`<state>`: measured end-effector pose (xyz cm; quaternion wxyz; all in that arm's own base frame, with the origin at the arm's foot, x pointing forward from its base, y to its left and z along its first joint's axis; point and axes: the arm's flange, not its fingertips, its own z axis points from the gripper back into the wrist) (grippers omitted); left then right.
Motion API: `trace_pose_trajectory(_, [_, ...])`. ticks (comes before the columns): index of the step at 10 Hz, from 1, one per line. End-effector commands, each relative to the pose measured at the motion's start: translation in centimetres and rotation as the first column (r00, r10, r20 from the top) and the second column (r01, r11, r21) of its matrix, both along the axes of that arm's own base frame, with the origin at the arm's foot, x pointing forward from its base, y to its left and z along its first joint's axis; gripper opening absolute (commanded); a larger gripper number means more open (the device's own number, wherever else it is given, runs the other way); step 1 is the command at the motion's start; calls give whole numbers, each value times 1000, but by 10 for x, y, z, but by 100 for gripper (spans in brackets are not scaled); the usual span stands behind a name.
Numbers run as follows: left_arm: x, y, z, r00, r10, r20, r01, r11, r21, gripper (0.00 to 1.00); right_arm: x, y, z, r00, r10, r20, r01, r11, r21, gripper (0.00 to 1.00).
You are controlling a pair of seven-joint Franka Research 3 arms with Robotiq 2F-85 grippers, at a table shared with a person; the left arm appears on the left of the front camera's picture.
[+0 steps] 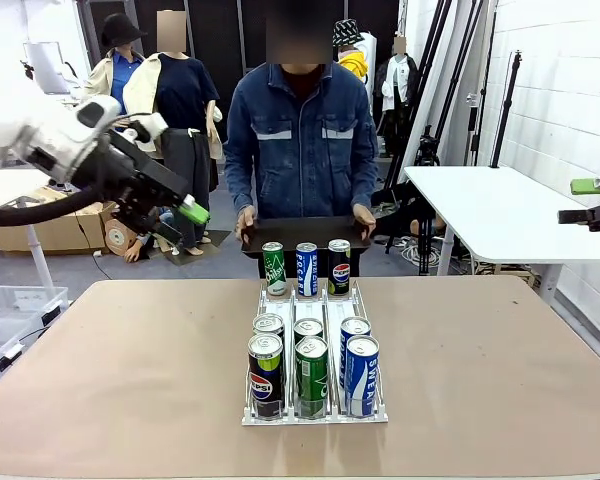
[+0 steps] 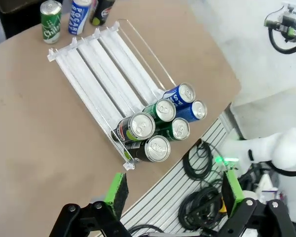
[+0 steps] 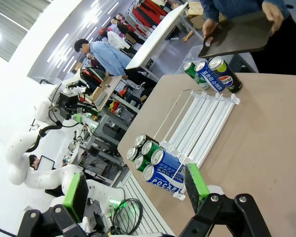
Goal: Retrieve and hand over the desired beverage to the person.
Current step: Pick up a can of the same type that the person held from the Automatic Can Dispenser.
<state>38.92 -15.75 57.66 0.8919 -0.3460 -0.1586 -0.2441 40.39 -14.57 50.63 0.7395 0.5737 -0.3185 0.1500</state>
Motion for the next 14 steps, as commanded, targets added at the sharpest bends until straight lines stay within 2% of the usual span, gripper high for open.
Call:
trace_pose_trajectory(1, [1, -34, 1, 1000, -17, 0, 17, 993, 121, 100, -1, -1, 0, 1000, 5, 5, -5, 1000, 13, 100])
trace_pose_trajectory(3, [-6, -75, -2, 999, -36, -22, 40, 979, 201, 100, -1, -1, 0, 1000, 5, 5, -5, 1000, 13, 100])
trace_pose_trajectory(5, [-15, -116, -7, 999, -38, 10, 33, 961, 273, 100, -1, -1, 0, 1000, 5, 5, -5, 1000, 13, 100])
trace_pose_trajectory(6, [-15, -130, -11, 1000, -15, 3, 13, 956, 295, 100, -1, -1, 0, 1000, 5, 5, -5, 1000, 13, 100])
trace_pose_trajectory(7, [-15, -153, -22, 999, 51, 3, -49, 939, 341, 100, -1, -1, 0, 1000, 5, 5, -5, 1000, 13, 100])
trace_pose_trajectory(8, [-18, -165, -27, 998, 60, 0, -56, 931, 361, 100, -1, -1, 0, 1000, 5, 5, -5, 1000, 13, 100])
trace_pose_trajectory(11, [-27, -209, -49, 989, 144, 40, -147, 888, 436, 100, -1, -1, 0, 1000, 5, 5, -5, 1000, 13, 100])
trace_pose_trajectory(14, [-38, -235, -65, 987, 158, 40, -158, 858, 489, 100, -1, -1, 0, 1000, 5, 5, -5, 1000, 13, 100])
